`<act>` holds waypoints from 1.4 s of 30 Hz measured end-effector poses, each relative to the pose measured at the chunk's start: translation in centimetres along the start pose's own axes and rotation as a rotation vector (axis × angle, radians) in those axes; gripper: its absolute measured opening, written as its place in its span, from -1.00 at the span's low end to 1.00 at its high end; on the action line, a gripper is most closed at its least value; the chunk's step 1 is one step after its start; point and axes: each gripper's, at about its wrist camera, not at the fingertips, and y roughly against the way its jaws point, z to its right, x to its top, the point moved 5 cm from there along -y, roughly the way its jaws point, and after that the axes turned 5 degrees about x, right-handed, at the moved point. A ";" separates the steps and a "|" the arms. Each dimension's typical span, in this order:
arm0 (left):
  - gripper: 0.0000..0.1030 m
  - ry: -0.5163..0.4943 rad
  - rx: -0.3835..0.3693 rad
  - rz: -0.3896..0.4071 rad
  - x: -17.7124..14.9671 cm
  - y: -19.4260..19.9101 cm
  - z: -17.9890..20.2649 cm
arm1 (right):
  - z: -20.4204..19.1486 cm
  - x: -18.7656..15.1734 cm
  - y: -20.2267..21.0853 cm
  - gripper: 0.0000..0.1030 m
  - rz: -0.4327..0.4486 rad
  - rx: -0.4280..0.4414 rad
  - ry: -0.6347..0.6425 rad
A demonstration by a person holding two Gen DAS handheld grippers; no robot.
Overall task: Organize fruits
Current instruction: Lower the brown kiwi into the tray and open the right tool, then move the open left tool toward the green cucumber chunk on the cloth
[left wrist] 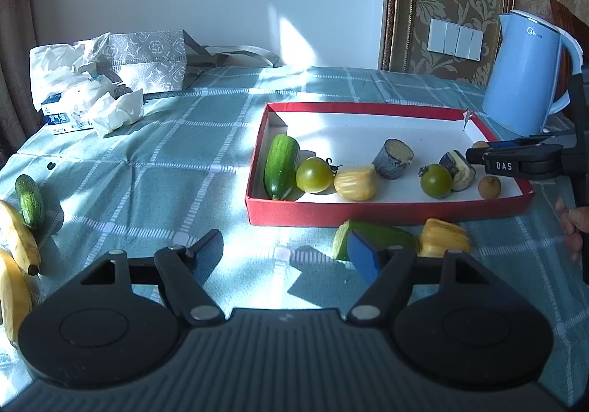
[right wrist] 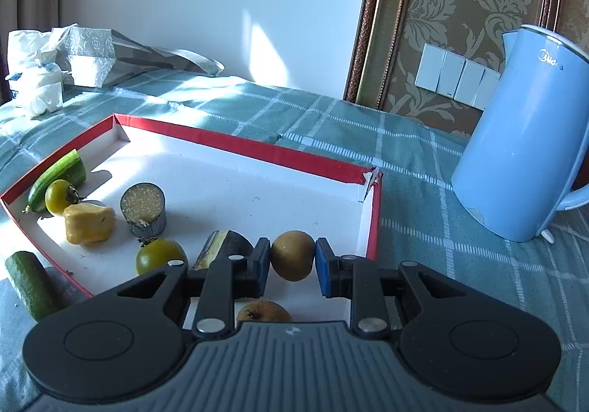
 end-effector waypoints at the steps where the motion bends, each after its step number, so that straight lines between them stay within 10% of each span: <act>1: 0.41 0.004 0.004 -0.003 -0.2 0.1 -0.1 | 0.1 0.0 -0.4 -0.50 -0.007 0.003 -0.011; 14: 0.41 -0.005 -0.006 -0.018 -1.2 1.0 0.7 | 0.1 -0.2 -1.4 -0.45 -0.034 0.007 -0.013; 18: 0.43 -0.024 -0.023 -0.021 -1.3 1.1 1.2 | 0.4 0.0 0.1 0.35 0.017 0.009 -0.027; 42: 0.46 -0.080 -0.136 -0.040 -1.1 -1.0 3.9 | -0.3 -7.1 9.8 0.36 0.041 -0.041 -0.124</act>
